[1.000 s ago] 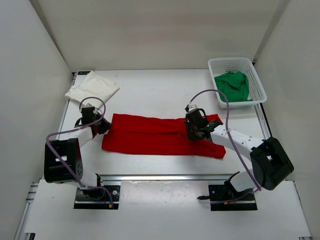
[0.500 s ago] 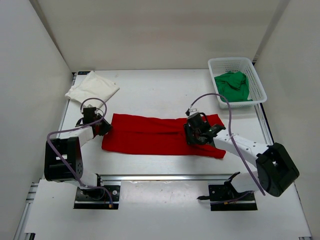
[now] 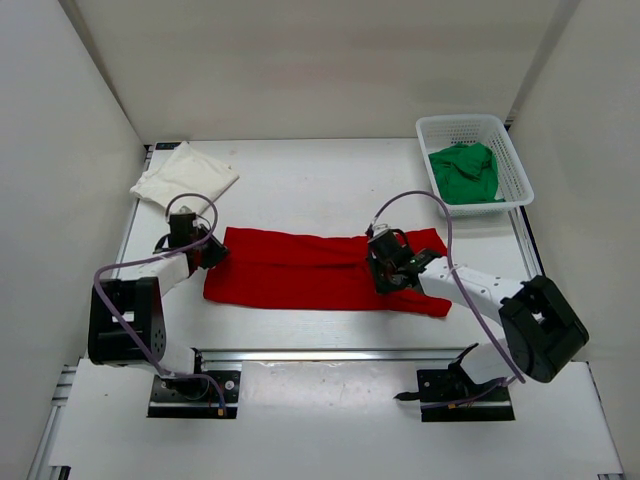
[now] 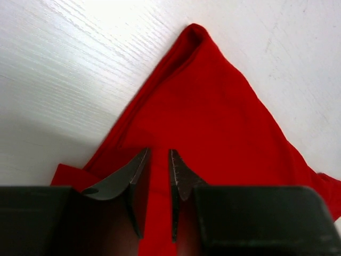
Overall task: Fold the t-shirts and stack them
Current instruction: Fold the other side of the tshirt into a rectangle, then rotate the tshirt 90 degrees
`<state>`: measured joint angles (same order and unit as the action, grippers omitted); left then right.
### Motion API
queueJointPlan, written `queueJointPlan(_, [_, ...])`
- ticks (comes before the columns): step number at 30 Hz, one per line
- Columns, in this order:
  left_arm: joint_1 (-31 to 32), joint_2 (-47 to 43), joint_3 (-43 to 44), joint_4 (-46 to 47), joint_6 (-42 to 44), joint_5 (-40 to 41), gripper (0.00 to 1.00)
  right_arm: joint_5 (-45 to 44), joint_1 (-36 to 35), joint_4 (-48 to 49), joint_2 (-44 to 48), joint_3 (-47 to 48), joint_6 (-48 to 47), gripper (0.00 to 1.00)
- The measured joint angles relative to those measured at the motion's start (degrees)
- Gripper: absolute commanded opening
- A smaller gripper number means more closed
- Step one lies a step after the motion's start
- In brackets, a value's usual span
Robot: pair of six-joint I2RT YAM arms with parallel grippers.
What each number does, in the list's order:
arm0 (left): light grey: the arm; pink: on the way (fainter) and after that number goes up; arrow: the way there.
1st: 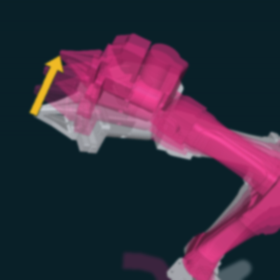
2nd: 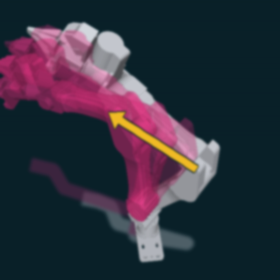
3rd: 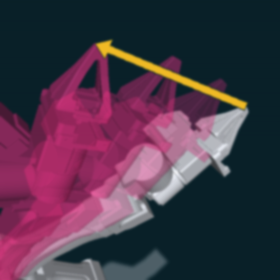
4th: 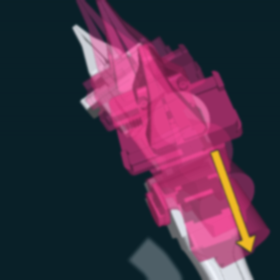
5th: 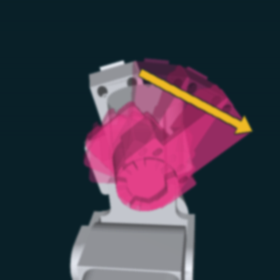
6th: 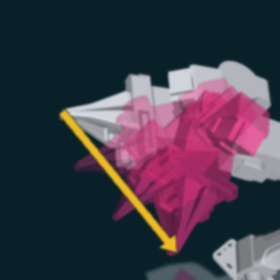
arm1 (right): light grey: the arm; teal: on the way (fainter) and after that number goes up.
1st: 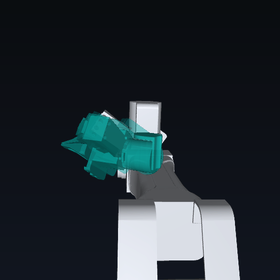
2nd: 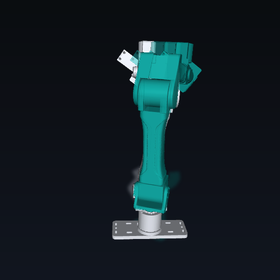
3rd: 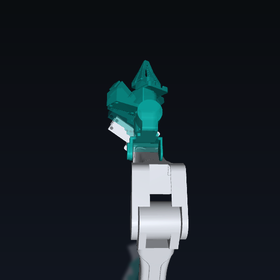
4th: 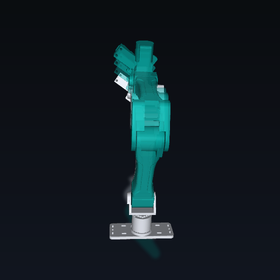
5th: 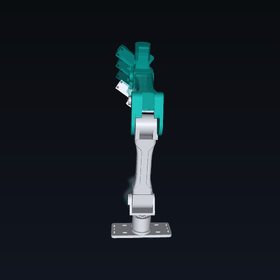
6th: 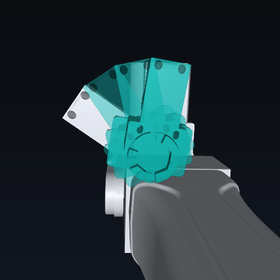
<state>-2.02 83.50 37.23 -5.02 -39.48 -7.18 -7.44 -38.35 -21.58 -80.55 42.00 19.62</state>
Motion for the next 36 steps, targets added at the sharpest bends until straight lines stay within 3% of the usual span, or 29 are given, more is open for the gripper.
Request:
queueJointPlan(6, [0.0,-1.5,2.5,-1.5,0.0,-2.3,0.29,3.5,0.8,-0.6,3.0,1.0,-0.2,0.00])
queueJointPlan(13, [-0.7,-5.0,5.2,-2.2,0.3,-5.5,0.29,10.1,3.3,-0.9,4.7,0.8,-0.5,0.29])
queueJointPlan(17, [-0.9,-5.4,5.2,-2.3,0.4,-6.0,0.29,12.0,3.1,-1.9,4.3,-0.3,-1.4,0.32])
queueJointPlan(19, [0.1,-5.4,5.2,-2.3,0.0,-5.7,0.30,13.0,4.7,-2.0,5.7,-1.2,-1.6,0.28])
queueJointPlan(21, [3.2,-5.2,5.2,-1.8,-0.2,-4.9,0.29,13.9,8.0,-1.8,8.4,-2.2,-1.7,0.12])
queueJointPlan(24, [10.3,-3.1,5.5,0.1,-0.9,-4.2,0.29,13.4,13.6,2.4,13.1,-4.5,-0.1,0.00])
queueJointPlan(28, [15.6,4.0,6.5,4.0,-2.6,-5.5,0.27,11.5,20.0,10.1,11.5,-7.6,2.4,0.00])
queueJointPlan(32, [13.4,10.1,4.7,7.5,-4.9,-6.7,0.25,10.9,23.4,14.5,1.3,-7.4,3.4,0.00])
queueJointPlan(36, [5.4,10.2,-0.3,12.4,-8.5,-10.6,0.22,11.5,24.5,16.1,-7.2,-1.2,4.4,0.00])
